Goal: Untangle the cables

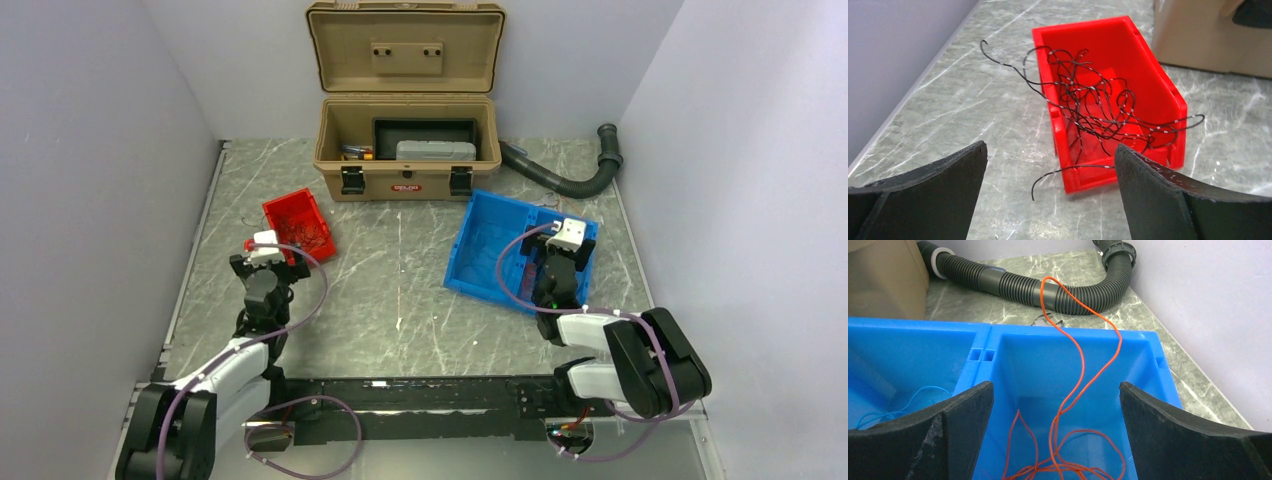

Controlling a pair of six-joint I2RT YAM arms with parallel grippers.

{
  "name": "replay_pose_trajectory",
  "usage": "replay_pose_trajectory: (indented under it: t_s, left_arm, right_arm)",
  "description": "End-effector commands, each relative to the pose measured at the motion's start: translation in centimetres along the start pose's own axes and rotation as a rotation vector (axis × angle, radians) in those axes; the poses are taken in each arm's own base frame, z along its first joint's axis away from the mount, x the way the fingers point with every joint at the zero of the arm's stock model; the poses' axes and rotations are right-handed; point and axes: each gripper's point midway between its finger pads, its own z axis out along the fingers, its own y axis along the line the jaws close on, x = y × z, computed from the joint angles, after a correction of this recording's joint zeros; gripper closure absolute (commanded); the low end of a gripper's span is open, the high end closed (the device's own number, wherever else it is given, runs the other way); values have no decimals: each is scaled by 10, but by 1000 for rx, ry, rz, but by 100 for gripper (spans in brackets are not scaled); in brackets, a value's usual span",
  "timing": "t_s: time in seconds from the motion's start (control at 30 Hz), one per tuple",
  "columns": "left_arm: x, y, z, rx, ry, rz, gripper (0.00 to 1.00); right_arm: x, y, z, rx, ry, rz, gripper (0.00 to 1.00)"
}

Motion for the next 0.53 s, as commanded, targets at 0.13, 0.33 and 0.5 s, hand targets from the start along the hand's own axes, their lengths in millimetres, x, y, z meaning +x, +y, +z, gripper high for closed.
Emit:
replay_pose_trajectory:
  t_s: [0.13, 0.33, 0.5]
  left_arm:
    - [-13, 28, 8, -217, 22, -99, 1]
    - [-15, 46, 7, -350, 27, -158, 0]
    - [-17, 40, 13, -327, 57, -120, 1]
  right_arm:
    - [1, -11, -3, 52, -6, 23, 2]
    - [0, -17, -4, 85, -11, 43, 2]
    - [1, -18, -4, 92, -8, 40, 1]
